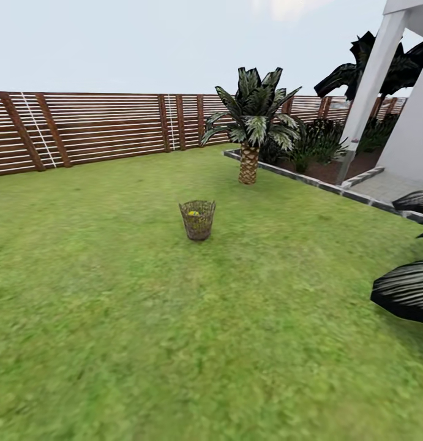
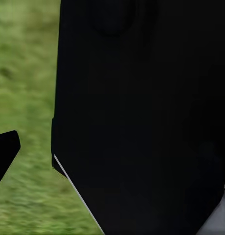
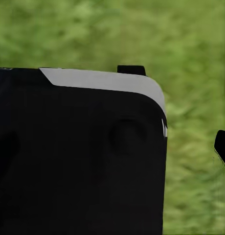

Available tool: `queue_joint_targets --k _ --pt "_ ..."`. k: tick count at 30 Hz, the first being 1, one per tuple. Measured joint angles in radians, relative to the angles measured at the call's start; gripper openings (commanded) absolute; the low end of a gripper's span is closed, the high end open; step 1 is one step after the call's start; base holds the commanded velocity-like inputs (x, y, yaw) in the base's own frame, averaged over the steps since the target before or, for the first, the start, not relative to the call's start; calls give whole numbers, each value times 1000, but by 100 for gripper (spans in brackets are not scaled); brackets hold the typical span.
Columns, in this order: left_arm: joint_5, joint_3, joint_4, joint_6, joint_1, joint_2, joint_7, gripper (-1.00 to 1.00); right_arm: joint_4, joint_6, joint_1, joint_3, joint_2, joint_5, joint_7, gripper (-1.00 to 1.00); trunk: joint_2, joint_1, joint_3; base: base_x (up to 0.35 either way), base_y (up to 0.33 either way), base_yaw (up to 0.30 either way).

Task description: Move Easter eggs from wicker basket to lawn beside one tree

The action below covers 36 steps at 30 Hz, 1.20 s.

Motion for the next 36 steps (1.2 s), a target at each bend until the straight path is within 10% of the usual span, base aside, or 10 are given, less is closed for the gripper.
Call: queue_joint_targets --k 36 --pt "1 0 0 0 0 0 0 100 -1 -1 0 0 0 -2 1 100 0 0 0 326 0 0"
